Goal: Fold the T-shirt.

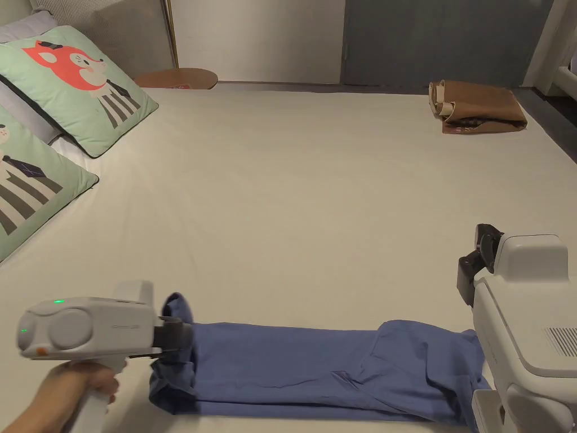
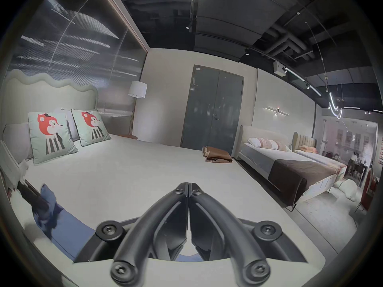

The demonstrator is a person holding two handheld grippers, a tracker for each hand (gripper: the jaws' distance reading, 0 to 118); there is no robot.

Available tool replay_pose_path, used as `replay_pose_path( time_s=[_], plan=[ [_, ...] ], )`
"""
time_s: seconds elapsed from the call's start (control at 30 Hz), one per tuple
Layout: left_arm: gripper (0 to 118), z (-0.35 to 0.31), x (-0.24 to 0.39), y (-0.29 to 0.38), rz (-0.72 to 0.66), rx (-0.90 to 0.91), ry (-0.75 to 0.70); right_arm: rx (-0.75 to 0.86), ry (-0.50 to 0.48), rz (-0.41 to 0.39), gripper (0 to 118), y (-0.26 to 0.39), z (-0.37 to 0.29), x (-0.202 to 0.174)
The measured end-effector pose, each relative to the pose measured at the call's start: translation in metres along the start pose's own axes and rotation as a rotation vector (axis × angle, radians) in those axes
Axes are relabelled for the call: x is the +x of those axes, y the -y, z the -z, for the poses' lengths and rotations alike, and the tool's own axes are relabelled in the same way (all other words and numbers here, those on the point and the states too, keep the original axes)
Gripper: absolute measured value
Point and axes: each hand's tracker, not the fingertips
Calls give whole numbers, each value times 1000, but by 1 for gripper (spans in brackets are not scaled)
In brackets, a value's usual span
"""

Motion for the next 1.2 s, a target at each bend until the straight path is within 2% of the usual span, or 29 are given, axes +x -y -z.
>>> replay_pose_path(
  time_s=[0.27,0.43,0.5,0.6,0.63,0.67,0.73,0.9,1.07,1.13,1.17,1.2],
  plan=[
    [5,67,81,11,37,-78,83,-1,31,-2,0,1,-7,18],
    [6,93,96,17,44,-113,78,-6,51,-3,0,-1,-12,28],
    [12,99,97,17,45,-108,85,-10,56,4,0,1,-12,32],
    [75,85,107,21,39,-85,140,-16,57,9,0,4,-10,34],
    [105,83,108,21,31,-81,171,-17,58,9,0,6,-7,35],
    [110,81,110,20,31,-82,184,-18,59,9,0,7,-7,36],
    [107,76,109,21,25,-44,214,-21,58,11,0,8,-6,36],
    [109,41,108,19,106,116,118,-18,51,12,0,3,-9,34],
    [108,10,90,28,158,360,-110,-15,42,15,0,-1,-10,31],
    [104,13,78,33,165,426,-199,-15,39,15,0,-1,-10,29],
    [88,12,74,36,169,445,-214,-15,37,14,0,-1,-10,29],
    [58,11,71,40,176,472,-258,-16,35,13,0,0,-10,28]
  ],
)
